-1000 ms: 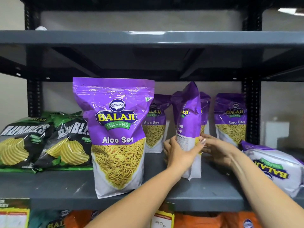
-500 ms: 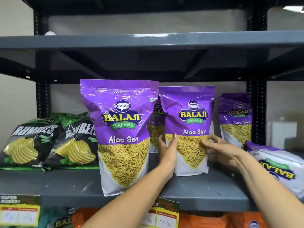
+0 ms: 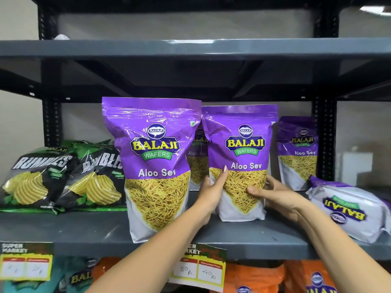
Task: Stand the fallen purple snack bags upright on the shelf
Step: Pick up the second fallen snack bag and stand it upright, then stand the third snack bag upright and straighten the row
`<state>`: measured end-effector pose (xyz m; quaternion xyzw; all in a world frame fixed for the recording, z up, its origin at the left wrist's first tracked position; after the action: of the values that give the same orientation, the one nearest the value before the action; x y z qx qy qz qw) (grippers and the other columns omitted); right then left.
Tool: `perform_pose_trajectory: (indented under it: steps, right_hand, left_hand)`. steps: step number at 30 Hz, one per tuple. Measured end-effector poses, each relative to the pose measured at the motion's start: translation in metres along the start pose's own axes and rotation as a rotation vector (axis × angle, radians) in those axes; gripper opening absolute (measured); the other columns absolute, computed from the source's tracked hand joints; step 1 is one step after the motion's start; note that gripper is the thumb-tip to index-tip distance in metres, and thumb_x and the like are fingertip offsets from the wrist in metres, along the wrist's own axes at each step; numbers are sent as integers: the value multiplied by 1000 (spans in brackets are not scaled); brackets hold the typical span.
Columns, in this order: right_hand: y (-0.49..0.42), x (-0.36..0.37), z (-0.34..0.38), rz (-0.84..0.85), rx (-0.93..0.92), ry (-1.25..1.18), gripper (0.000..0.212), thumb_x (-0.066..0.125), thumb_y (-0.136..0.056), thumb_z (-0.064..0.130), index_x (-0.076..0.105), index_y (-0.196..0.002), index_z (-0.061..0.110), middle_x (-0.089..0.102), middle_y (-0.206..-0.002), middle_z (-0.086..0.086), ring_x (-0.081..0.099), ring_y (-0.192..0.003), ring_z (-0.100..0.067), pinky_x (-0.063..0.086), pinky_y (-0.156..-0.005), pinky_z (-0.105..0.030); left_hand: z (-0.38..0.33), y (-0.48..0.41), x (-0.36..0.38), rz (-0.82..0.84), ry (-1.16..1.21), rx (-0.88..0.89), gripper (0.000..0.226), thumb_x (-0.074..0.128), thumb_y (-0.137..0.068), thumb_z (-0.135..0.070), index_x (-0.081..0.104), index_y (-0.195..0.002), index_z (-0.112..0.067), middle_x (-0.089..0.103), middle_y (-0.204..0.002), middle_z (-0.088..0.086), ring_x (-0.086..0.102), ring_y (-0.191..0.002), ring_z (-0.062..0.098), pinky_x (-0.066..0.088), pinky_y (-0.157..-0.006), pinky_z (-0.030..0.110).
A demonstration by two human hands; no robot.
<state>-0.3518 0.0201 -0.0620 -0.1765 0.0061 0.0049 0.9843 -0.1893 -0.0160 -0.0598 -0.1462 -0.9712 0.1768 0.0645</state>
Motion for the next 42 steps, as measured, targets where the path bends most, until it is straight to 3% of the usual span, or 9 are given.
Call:
perform_pose_trajectory:
  steps: [5, 13, 18, 22, 26, 29, 34, 37, 42]
  right_hand:
    - [19, 1, 1, -56, -14, 110, 84, 93, -49, 33, 58, -125, 22, 76, -113, 2, 70, -107, -16, 53, -91, -31]
    - [48, 4, 10, -136, -54, 216, 94, 91, -38, 55, 58, -121, 29, 74, -115, 11, 69, -107, -7, 53, -92, -26]
    - [71, 4, 37, -264, -97, 407, 128, 86, -31, 64, 37, -143, 28, 64, -126, 3, 62, -116, -12, 49, -100, -36]
    - [128, -76, 95, -796, -278, 639, 46, 76, -56, 61, 68, -89, 30, 73, -84, -3, 72, -81, -26, 58, -77, -47]
    - [154, -166, 114, -1013, 197, 1148, 45, 51, -83, 55, 69, -90, 14, 72, -108, -20, 64, -106, -39, 48, -89, -43]
    - [153, -199, 77, -869, 544, 943, 85, 31, -90, 66, 62, -123, -7, 54, -138, -30, 51, -127, -40, 37, -106, -41]
    - [139, -195, 46, -744, 503, 533, 89, 52, -90, 52, 25, -150, -7, 32, -155, -27, 45, -129, -29, 35, -107, -38]
    - [146, -205, 48, -809, 447, 518, 102, 67, -84, 42, 9, -152, -7, 20, -160, -24, 31, -143, -38, 31, -114, -46]
    - [143, -211, 46, -781, 357, 386, 87, 75, -79, 36, 27, -144, 5, 56, -123, -22, 63, -97, -38, 57, -66, -45]
  left_hand:
    - [-4, 21, -7, 3, -61, 68, 49, 55, -89, -51, 57, -130, -24, 65, -130, -4, 58, -123, 14, 39, -113, 39]
    - [-14, 49, -7, -57, -168, 103, 80, 43, -72, -73, 49, -136, -26, 59, -136, -6, 52, -128, 15, 37, -111, 33]
    - [-36, 105, -12, -459, -344, 502, 66, 46, -90, -54, 39, -140, -12, 48, -142, 2, 42, -135, 19, 30, -110, 25]
    - [-47, 158, 63, -220, -446, 986, 39, 51, -93, -40, 49, -128, -22, 53, -126, -9, 51, -120, 12, 38, -106, 28]
    - [-60, 113, 124, 23, -380, 736, 25, 55, -87, -33, 58, -112, -27, 56, -111, -11, 59, -98, 6, 49, -89, 28]
    - [-50, 53, 163, 68, -355, 324, 38, 51, -90, -37, 56, -122, -16, 61, -124, 5, 59, -114, 24, 46, -99, 37]
    - [-2, 9, 216, 315, -372, -264, 72, 38, -93, -57, 39, -143, -6, 52, -141, 15, 53, -127, 28, 42, -105, 29]
    - [11, 15, 235, 499, -431, -378, 41, 43, -92, -45, 62, -104, -12, 62, -78, 1, 58, -64, 15, 46, -48, 15]
    - [14, 8, 228, 460, -455, -403, 35, 58, -87, -40, 59, -110, -13, 69, -89, 6, 61, -72, 21, 49, -76, 32]
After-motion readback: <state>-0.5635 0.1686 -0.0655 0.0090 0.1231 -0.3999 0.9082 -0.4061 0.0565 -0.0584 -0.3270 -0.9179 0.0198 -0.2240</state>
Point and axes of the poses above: each hand's wrist, its own y-axis away from the middle knuckle, its own x-axis out of the palm, z = x × y, the point moved 8 cm from there along -y, towards the middle knuckle
